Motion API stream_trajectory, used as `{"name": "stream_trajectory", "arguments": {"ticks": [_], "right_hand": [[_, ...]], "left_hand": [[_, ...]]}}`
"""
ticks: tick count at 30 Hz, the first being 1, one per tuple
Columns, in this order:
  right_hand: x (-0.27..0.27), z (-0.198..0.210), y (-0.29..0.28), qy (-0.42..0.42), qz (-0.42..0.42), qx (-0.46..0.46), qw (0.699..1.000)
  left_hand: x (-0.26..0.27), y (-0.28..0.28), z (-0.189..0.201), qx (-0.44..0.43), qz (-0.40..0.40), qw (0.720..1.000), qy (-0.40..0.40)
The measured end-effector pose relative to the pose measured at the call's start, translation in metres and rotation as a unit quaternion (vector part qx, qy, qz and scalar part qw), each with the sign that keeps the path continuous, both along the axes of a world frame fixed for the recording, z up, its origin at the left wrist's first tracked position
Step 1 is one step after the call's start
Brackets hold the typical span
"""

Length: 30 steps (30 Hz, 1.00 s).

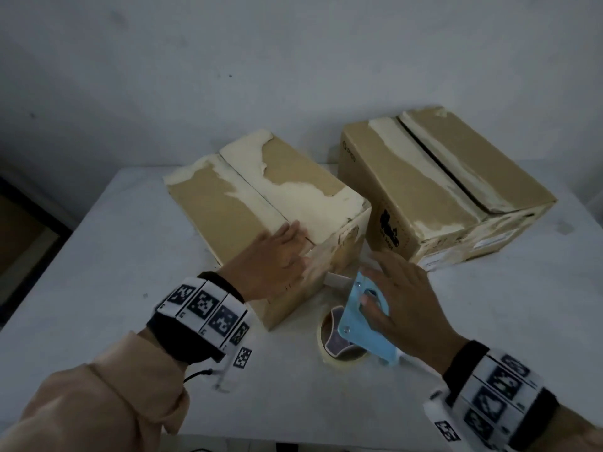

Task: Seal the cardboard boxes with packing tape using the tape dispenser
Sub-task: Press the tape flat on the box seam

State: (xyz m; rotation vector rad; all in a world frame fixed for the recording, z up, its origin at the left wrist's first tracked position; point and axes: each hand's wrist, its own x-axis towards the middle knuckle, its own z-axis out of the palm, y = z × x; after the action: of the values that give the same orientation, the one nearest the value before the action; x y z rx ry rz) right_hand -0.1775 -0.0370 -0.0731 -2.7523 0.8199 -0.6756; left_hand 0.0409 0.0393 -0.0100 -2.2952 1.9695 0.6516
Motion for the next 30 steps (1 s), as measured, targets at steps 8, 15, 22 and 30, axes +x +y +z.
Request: {"name": "stream_trajectory", "arguments": {"ticks": [8,15,22,30], "right_hand": [[0.109,0.017,-0.007,0.035,0.063,-0.002,0.997],[0.116,0.008,-0.01,0.097,0.063,-0.002,0.993],[0.119,0.006,-0.011,0.091,0.059,-0.013,0.994],[0.128,0.005,-0.017,0.061,0.11,-0.054,0.991]], "left_hand": [[0.039,-0.001,0.022,-0.152,0.053,0.982,0.098],[0.095,-0.044,0.015,0.077,0.004,0.994,-0.078],[0.133,-0.049,0.0,0.105,0.005,0.99,-0.097],[0.197,-0.063,-0.001,0.07,0.095,0.987,-0.11]]}}
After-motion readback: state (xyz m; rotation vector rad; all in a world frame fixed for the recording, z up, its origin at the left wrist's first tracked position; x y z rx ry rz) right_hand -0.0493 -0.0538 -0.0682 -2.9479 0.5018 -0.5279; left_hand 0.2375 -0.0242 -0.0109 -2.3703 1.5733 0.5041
